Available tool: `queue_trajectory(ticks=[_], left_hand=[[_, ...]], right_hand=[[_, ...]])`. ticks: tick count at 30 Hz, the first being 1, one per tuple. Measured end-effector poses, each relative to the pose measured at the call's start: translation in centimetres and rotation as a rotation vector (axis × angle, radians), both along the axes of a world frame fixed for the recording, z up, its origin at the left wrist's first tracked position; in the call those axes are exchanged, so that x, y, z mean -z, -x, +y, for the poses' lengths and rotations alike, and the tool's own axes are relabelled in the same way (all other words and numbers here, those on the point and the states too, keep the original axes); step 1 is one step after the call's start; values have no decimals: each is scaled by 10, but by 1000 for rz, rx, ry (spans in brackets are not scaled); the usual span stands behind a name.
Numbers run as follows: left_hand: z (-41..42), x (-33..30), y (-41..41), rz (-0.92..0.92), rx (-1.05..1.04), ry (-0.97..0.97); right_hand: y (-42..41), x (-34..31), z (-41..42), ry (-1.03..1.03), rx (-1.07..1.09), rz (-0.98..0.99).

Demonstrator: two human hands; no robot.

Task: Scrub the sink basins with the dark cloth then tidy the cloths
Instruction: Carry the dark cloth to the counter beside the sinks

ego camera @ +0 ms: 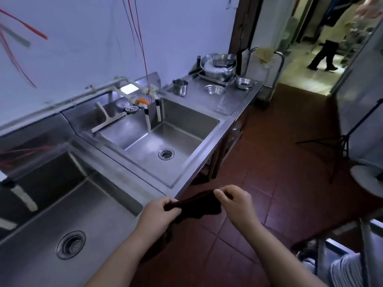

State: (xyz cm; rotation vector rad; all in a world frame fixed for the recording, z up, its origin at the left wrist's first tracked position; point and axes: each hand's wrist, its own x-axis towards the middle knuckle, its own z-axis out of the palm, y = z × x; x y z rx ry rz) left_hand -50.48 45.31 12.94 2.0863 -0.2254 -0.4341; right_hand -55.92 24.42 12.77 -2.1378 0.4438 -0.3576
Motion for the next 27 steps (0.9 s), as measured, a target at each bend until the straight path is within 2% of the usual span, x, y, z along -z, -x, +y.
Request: queue_trajectory(ticks=[3,10,14,19,23,27], left_hand=[[-41,-2,-28,-2,-79,23],[-107,22,-111,20,-178,7],[-155,41,-177,22,-164,48],[-219,49,-268,41,-146,60],[-261,42,-330,25,-96,2],[-301,40,-375,48,-77,47]], right_hand=[[-43,-5,-47,53,-71,47],[-142,26,-117,-5,-121,133],[-206,40,-157,-69,-95,167],[-293,26,-215,56,-89,200],[-352,13,-261,92,-65,202],[-398,13,-306,88,-49,168]])
